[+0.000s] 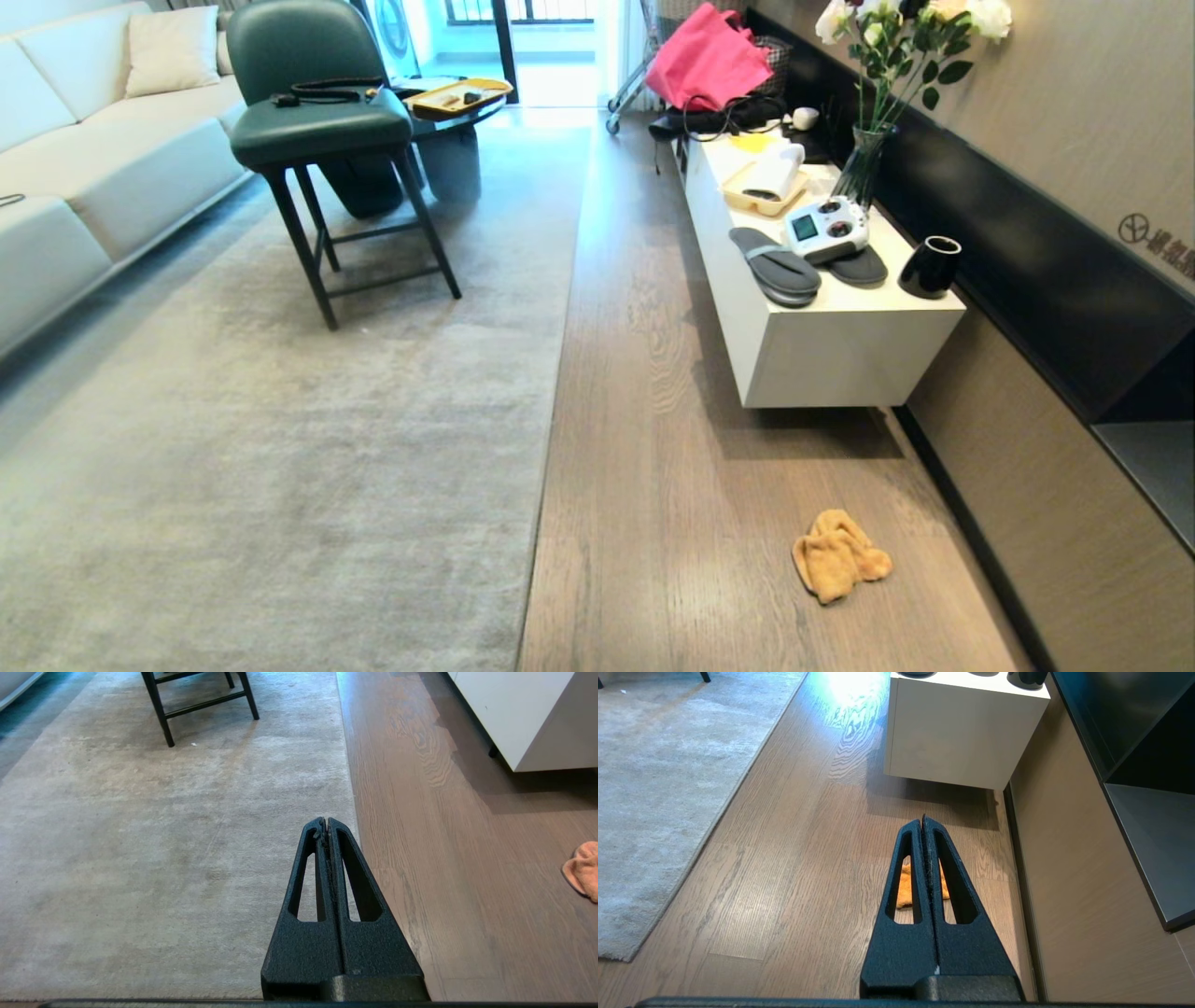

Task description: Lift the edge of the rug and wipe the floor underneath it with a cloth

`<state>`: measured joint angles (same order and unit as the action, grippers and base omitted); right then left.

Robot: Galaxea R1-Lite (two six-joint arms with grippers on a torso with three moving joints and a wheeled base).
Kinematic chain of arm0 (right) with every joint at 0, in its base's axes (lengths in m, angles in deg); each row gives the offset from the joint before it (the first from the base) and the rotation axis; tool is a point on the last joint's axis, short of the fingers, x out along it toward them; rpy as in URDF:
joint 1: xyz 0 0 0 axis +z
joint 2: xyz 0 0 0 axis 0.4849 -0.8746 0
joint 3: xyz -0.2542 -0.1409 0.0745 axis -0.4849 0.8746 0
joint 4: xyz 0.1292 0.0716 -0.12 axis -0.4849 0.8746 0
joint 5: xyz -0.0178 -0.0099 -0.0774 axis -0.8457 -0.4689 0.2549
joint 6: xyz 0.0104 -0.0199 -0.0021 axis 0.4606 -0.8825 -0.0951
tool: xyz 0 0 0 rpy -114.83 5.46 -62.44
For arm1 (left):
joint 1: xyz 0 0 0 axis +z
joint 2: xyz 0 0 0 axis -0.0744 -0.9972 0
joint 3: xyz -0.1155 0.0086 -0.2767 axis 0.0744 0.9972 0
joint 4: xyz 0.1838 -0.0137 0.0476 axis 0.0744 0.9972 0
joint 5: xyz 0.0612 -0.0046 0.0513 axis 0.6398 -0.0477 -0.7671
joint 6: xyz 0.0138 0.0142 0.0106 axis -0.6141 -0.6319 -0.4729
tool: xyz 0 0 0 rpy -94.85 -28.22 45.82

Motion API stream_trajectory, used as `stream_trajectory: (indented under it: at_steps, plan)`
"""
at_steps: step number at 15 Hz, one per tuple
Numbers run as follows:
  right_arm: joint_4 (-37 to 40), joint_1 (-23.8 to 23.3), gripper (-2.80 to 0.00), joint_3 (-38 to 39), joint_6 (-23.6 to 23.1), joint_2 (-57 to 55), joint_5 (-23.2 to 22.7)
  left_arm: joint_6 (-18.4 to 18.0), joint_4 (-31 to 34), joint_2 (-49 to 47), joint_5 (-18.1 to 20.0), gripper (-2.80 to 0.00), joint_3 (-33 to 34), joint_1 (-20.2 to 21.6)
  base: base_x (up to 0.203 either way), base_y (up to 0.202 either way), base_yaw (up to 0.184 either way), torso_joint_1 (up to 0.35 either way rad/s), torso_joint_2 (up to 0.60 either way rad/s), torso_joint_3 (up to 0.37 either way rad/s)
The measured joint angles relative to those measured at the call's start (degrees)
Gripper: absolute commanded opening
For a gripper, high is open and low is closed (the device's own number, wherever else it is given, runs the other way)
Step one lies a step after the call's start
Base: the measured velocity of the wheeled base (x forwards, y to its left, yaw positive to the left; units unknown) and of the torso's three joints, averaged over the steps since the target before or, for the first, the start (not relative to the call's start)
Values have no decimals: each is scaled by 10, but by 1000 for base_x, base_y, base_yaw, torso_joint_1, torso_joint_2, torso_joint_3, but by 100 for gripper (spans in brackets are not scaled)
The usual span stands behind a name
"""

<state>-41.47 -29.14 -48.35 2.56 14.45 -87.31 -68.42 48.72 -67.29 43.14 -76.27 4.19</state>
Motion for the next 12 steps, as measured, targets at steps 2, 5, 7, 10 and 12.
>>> stream_trajectory:
  at_steps: [2,5,7,10,12]
  plan:
    - [0,0,-280,0,-1,0,0,0,0,0,0,-280,0,0,0,0,0,0,0,0]
    - [0,0,-280,1,-1,0,0,0,0,0,0,-280,0,0,0,0,0,0,0,0]
    - [1,0,-280,1,-1,0,0,0,0,0,0,-280,0,0,0,0,0,-16,-77,-101]
    - [0,0,-280,1,0,0,0,0,0,0,0,-280,0,0,0,0,0,-38,-312,-366]
    - [0,0,-280,1,-1,0,0,0,0,0,0,-280,0,0,0,0,0,-30,-396,-422]
